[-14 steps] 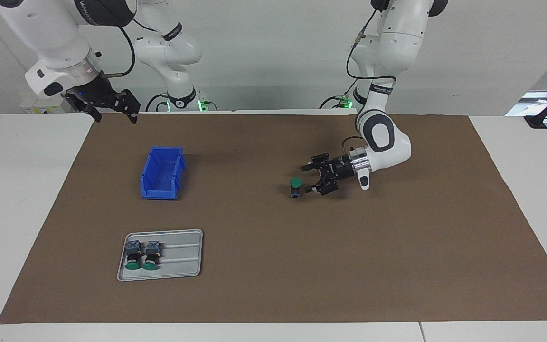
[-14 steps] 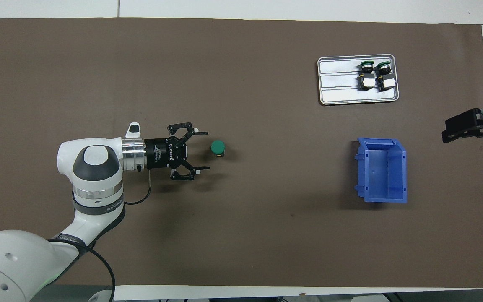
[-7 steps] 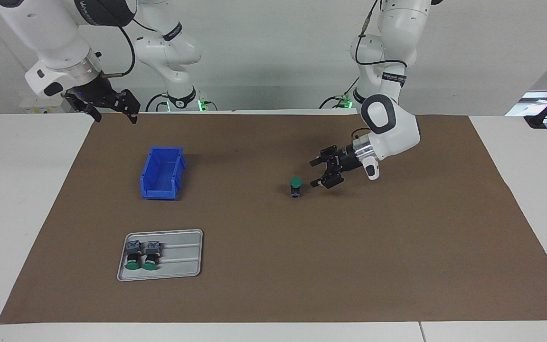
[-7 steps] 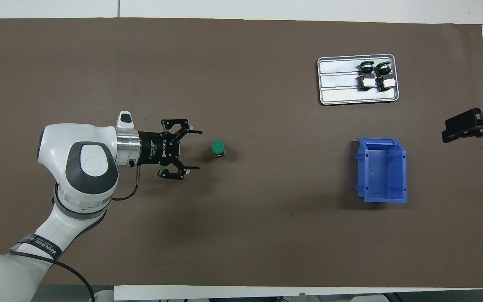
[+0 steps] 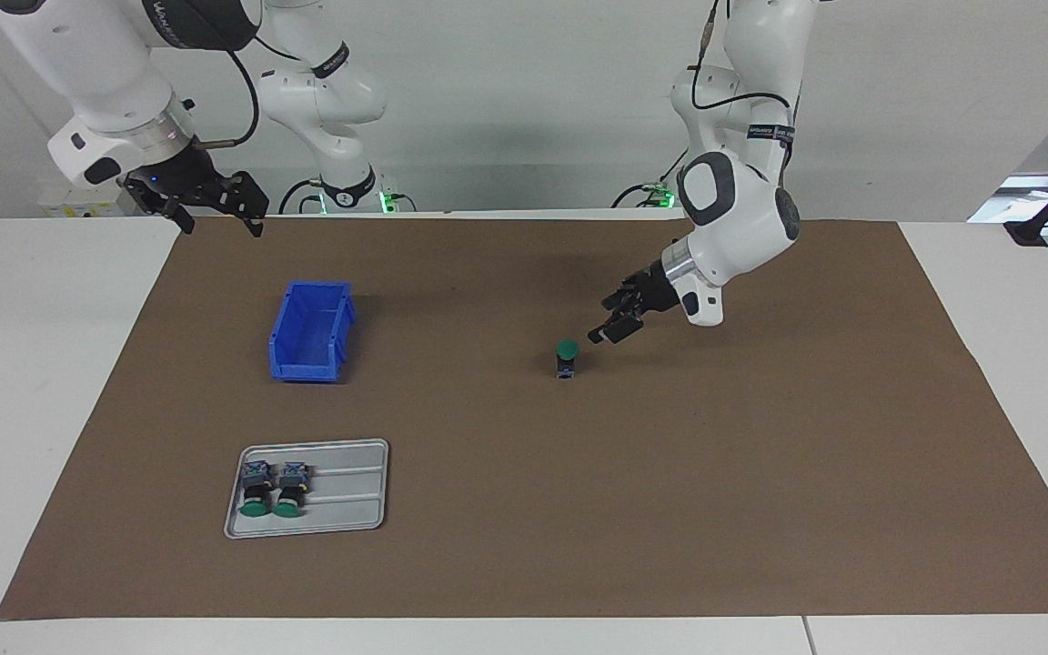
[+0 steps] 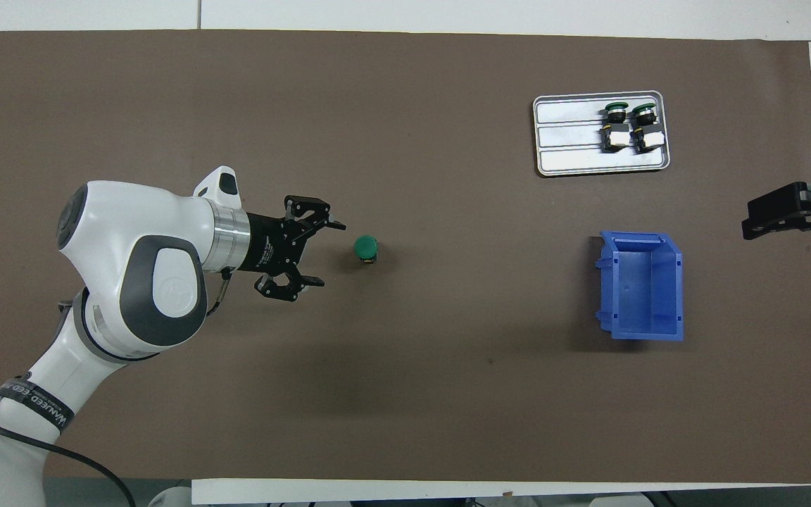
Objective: Place and press button with both arms
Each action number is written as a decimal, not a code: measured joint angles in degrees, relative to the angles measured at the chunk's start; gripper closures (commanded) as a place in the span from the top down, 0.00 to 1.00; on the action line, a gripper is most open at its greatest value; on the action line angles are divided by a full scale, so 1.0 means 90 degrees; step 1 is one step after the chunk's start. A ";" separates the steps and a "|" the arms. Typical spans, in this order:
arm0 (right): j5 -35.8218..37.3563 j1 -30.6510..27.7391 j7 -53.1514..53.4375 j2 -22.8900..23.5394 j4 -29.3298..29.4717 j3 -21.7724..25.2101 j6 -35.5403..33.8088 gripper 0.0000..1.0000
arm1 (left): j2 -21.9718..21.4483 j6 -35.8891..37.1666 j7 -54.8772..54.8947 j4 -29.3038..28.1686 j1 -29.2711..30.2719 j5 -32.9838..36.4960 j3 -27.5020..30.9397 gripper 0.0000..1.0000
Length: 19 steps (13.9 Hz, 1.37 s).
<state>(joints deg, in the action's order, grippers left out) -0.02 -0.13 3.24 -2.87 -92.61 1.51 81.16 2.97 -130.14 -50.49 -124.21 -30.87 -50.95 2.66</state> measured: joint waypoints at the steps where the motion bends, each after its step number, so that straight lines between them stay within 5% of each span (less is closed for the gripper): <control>1: 0.0000 0.0000 0.0000 0.0000 0.0000 0.0000 0.0000 0.99 | 0.0000 -0.0057 -0.0003 0.0105 0.0010 0.0019 0.0009 0.95; 4: 0.0000 0.0000 0.0000 0.0000 0.0000 0.0000 0.0000 0.99 | 0.0017 -0.0015 -0.0070 0.0405 0.0016 0.0823 0.0007 0.82; 7: 0.0000 0.0000 0.0000 -0.0001 0.0000 0.0000 0.0000 0.99 | 0.0157 0.0134 -0.0596 0.0882 -0.0421 0.2753 -0.0053 0.50; 13: 0.0000 0.0000 0.0000 -0.0001 0.0000 0.0000 0.0000 0.99 | 0.0858 0.0212 -0.0656 0.1780 -0.0686 0.3888 -0.0071 0.13; 19: 0.0000 0.0000 0.0000 -0.0001 0.0000 0.0000 0.0000 0.99 | 0.1213 0.0210 -0.0651 0.1858 -0.0876 0.4241 -0.0077 0.04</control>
<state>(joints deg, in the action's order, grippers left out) -0.02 -0.13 3.24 -2.88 -92.61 1.51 81.16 13.89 -128.25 -56.35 -107.49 -38.75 -12.78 1.97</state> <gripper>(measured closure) 0.009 0.956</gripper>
